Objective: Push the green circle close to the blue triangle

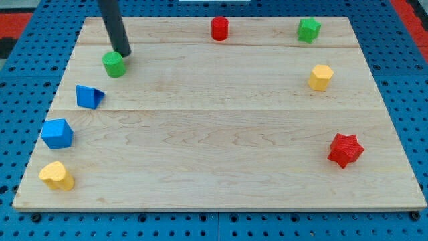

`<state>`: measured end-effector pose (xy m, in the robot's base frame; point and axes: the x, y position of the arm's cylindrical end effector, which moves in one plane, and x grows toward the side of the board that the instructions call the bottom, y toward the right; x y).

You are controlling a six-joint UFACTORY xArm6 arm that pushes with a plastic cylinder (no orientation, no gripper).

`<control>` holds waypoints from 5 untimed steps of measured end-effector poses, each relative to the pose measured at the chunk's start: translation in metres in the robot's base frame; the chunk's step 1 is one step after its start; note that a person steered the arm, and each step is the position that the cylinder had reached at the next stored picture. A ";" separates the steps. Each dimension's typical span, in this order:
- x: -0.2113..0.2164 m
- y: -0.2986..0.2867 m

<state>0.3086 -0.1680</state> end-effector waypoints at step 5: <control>0.027 -0.034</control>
